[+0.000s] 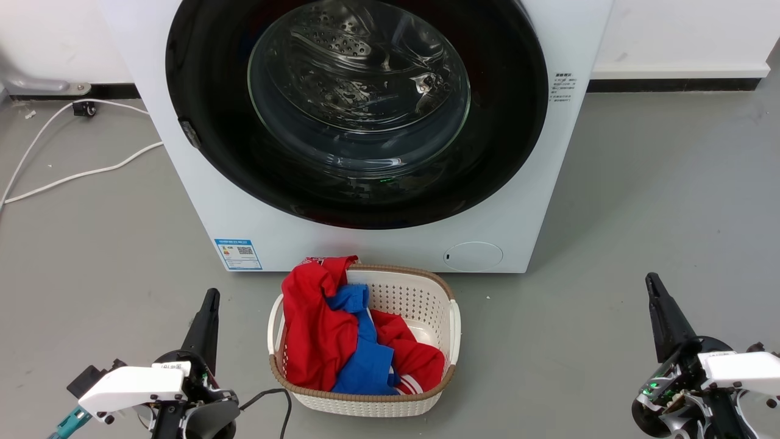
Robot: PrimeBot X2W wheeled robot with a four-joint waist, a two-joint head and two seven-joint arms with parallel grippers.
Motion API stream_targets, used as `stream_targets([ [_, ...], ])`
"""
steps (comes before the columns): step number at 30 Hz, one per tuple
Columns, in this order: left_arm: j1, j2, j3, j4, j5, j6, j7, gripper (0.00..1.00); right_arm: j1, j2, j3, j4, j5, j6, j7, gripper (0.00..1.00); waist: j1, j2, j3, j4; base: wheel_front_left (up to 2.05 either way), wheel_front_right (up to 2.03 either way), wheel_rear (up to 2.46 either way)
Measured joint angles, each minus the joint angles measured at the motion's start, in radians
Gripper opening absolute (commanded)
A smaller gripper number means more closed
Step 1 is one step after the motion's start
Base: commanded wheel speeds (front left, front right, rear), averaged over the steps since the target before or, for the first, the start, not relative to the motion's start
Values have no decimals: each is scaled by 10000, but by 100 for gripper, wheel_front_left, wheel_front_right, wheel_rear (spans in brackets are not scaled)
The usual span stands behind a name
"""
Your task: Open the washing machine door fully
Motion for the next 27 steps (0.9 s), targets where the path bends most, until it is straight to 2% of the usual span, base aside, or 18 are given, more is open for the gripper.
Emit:
stream_targets([
  [27,0,0,0,0,0,0,0,0,0,0,0,0,0,0,0,0,0,0,0,0,0,0,0],
])
